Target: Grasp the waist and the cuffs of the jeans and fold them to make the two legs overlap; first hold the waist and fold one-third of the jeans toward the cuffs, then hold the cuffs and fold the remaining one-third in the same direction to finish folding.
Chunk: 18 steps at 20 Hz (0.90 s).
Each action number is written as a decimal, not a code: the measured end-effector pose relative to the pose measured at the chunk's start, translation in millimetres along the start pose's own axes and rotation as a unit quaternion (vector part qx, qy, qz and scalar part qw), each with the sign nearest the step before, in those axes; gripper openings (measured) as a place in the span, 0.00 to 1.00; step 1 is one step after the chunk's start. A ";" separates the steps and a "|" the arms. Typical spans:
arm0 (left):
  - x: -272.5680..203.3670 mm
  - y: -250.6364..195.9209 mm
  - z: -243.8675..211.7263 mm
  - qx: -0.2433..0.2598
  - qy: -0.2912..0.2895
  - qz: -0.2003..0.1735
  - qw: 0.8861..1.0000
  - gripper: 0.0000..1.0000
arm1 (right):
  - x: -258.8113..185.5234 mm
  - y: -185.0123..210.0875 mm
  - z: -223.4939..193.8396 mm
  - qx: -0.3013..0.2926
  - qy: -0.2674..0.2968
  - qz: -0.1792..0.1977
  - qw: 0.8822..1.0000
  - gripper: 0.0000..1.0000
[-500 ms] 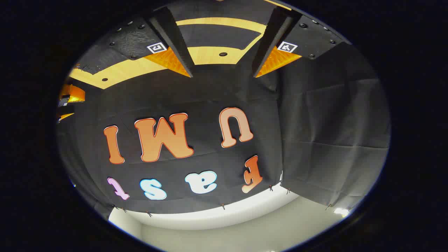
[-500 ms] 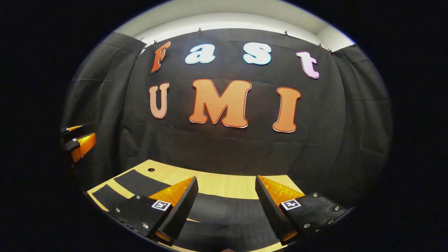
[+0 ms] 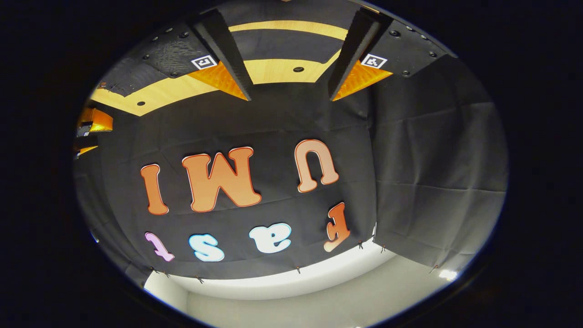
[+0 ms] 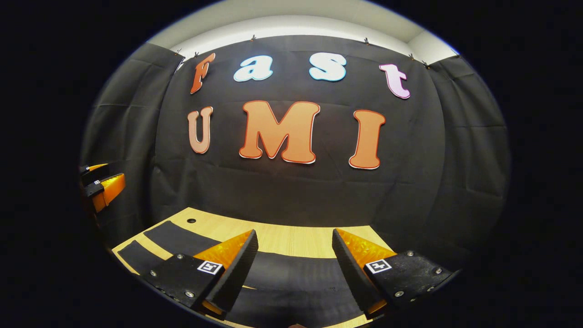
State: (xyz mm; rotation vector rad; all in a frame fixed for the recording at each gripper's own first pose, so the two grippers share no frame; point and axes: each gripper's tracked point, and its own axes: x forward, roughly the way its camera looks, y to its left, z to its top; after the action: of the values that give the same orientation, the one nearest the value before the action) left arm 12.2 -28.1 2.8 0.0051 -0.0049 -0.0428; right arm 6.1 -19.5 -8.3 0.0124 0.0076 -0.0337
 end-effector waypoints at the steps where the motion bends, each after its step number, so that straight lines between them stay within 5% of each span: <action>1: 0.5 -3.5 0.5 0.000 -0.002 -0.003 1.000 1.00 | 0.2 -2.2 -1.1 0.001 0.000 -0.003 1.000 0.98; 11: 6.1 -15.6 -8.5 -0.005 0.010 -0.013 1.000 1.00 | 1.3 -18.7 -13.0 0.011 0.016 -0.014 1.000 0.98; 18: 10.9 18.7 -49.7 -0.015 0.078 0.031 0.996 0.99 | 7.0 -69.4 -55.2 0.014 0.078 -0.049 0.996 0.98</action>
State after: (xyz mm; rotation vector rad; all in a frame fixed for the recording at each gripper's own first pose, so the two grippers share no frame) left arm 24.1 -9.6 -46.7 -0.0219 0.1525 0.0202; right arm 10.4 -88.3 -64.4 0.0421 0.1641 -0.1319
